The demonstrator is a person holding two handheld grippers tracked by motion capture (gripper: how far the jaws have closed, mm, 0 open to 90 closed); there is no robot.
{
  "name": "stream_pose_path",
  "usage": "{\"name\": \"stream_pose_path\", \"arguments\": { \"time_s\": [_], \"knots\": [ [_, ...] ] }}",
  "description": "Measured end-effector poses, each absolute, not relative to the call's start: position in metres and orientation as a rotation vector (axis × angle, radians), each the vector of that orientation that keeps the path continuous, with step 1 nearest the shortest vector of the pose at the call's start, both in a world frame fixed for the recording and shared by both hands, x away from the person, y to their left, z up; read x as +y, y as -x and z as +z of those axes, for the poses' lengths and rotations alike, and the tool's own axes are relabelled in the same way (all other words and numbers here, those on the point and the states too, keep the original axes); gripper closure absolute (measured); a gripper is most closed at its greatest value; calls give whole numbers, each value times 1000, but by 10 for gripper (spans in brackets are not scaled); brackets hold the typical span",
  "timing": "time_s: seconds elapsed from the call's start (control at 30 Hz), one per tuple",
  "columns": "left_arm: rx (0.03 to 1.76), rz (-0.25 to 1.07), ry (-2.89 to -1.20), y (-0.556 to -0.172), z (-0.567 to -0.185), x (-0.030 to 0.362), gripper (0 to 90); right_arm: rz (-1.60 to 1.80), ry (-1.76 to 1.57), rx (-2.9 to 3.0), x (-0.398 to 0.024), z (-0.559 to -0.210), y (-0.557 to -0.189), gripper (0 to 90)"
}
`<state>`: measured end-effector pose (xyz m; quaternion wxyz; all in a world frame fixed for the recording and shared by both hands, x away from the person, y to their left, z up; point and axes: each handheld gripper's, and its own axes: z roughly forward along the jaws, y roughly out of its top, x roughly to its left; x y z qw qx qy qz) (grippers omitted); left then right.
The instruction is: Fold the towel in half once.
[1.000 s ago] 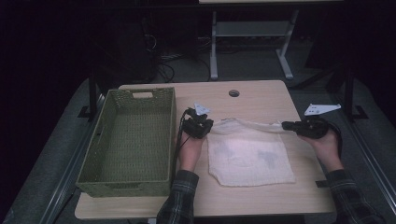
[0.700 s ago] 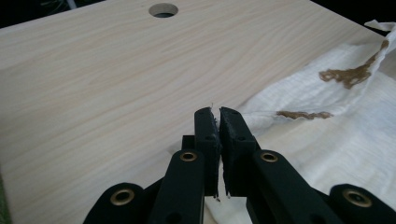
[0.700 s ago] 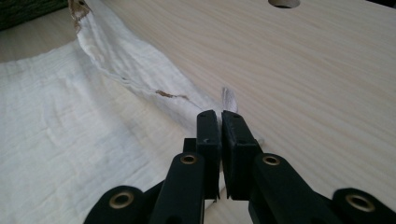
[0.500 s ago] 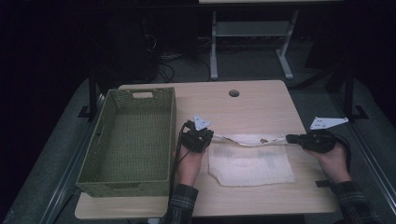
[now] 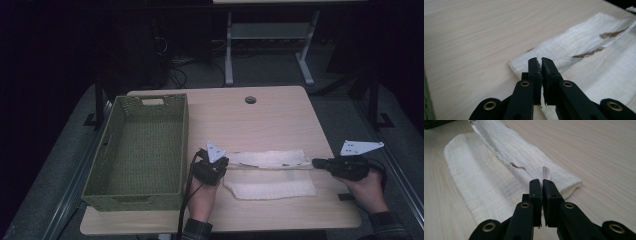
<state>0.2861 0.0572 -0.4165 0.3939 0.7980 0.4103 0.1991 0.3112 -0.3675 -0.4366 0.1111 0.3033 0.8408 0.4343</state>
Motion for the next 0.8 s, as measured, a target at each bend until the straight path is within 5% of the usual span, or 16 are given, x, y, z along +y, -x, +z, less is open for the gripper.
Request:
{"name": "stream_pose_path", "arguments": {
  "time_s": [0.8],
  "knots": [
    [1037, 371, -2100, -248, -446, 60, 853, 1226, -859, 2616, -371, -458, -271, 842]
  ]
}}
